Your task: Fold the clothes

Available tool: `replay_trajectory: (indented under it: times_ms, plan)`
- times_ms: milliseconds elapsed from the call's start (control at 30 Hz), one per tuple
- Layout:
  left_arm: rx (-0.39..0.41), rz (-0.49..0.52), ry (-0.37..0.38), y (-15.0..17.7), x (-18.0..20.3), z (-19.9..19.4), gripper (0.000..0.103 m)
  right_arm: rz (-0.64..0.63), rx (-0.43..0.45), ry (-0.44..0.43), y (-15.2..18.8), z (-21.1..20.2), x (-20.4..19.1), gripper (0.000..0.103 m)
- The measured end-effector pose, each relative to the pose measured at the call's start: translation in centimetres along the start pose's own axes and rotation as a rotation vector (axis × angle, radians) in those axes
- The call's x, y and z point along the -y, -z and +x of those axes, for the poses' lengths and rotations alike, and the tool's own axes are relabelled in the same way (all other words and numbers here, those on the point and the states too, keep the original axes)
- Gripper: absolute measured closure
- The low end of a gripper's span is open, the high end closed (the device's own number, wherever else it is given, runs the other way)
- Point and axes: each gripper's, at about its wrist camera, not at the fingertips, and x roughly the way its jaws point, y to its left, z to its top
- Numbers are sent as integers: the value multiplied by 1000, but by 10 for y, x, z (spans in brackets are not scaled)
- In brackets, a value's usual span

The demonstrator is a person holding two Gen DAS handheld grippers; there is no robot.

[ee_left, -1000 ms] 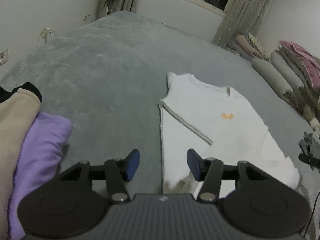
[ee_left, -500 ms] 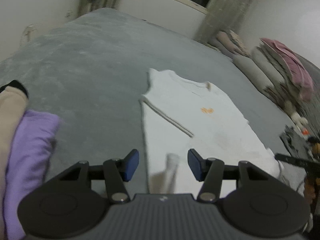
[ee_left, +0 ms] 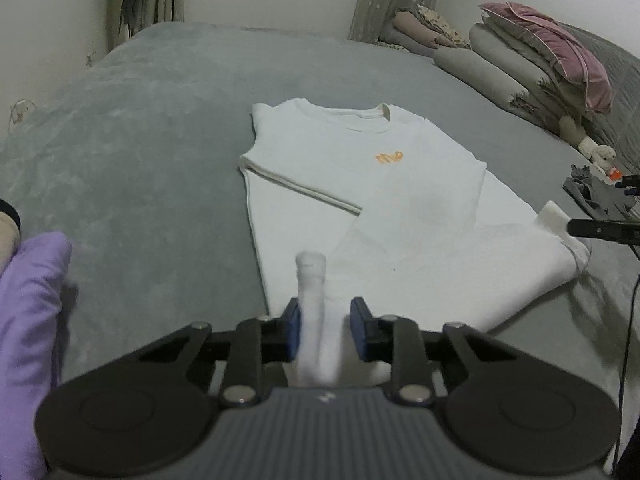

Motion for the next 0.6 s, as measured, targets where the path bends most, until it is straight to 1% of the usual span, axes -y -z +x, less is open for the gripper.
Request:
replay_trajectory:
  times_ms: [100, 200, 267, 433, 500, 600]
  plan:
    - [4, 7, -17, 1, 0, 0, 84, -24, 37, -46, 0, -9, -1, 69]
    - [5, 11, -37, 1, 0, 0, 85, -49, 44, -59, 2, -14, -3, 69]
    - [4, 13, -44, 0, 0, 2, 86, -42, 33, -40, 2, -11, -2, 69]
    - [5, 20, -59, 1, 1, 5, 87, 11, -50, 60, 4, 12, 10, 66]
    - [11, 19, -63, 0, 0, 5, 88, 9, -75, 69, 5, 19, 12, 65]
    - [26, 12, -71, -1, 0, 4, 91, 17, -86, 80, 4, 25, 13, 65]
